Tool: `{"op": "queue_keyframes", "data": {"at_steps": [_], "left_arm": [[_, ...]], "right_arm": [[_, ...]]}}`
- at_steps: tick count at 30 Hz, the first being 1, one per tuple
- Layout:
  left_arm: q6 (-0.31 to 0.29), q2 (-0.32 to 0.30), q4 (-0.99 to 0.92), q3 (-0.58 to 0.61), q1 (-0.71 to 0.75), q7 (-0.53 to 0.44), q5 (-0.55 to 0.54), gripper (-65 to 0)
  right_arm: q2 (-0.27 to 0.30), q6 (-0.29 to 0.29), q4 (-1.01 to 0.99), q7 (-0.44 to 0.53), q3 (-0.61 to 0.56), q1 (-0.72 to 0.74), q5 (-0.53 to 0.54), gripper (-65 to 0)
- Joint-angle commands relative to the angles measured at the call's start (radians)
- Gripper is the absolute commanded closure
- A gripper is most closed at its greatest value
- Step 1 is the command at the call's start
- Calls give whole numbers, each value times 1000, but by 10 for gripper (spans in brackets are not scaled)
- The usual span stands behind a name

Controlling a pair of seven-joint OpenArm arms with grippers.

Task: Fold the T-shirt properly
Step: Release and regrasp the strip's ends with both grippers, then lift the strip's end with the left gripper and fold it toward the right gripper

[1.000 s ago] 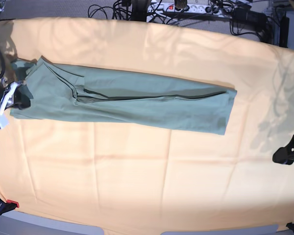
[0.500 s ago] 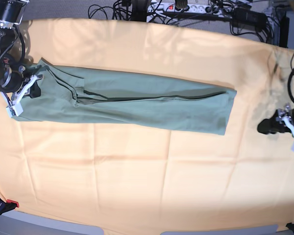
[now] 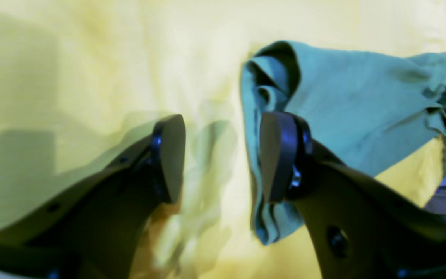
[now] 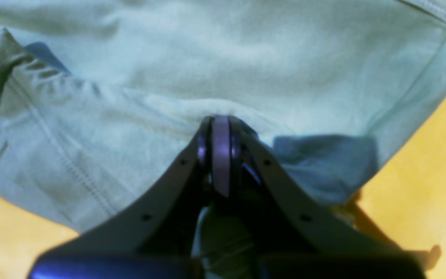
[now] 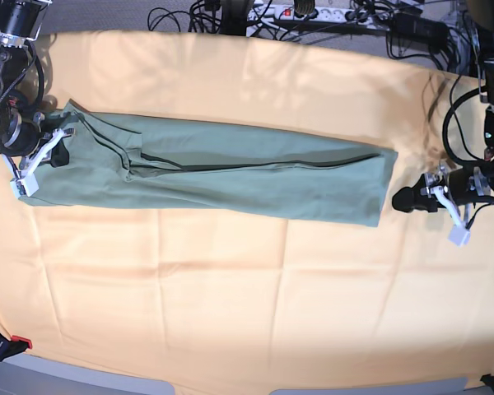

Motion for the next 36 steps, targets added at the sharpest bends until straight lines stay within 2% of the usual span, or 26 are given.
{"op": "queue_keyframes", "data": {"at_steps": [1, 6, 11, 14, 16, 19, 20, 21, 30, 36], "left_arm": [[-5, -8, 11, 22, -9, 31, 8, -330], [-20, -5, 11, 143, -10, 59, -42, -330], [-87, -6, 11, 235, -10, 142, -170, -329], [-134, -6, 11, 238, -14, 135, -240, -323], [-151, -6, 11, 233, -24, 134, -245, -246], [-158, -7, 11, 218, -40, 134, -238, -60], [-158, -6, 11, 210, -44, 134, -237, -16], [-158, -6, 11, 199, -47, 133, -233, 0], [-153, -6, 11, 69, -56, 134, -222, 0], [-176, -5, 11, 62, -56, 145, -251, 0]], "right_arm": [[14, -4, 8, 0, 4, 10, -8, 0], [14, -4, 8, 7, 4, 10, -9, 0], [14, -4, 8, 16, 4, 10, -8, 0], [14, -4, 8, 14, 4, 10, -9, 0], [14, -4, 8, 14, 4, 10, -9, 0], [14, -4, 8, 14, 4, 10, -9, 0], [14, -4, 8, 14, 4, 10, -8, 0], [14, -4, 8, 14, 4, 10, -9, 0], [14, -4, 8, 15, 4, 10, -9, 0], [14, -4, 8, 23, 4, 10, -8, 0]]}}
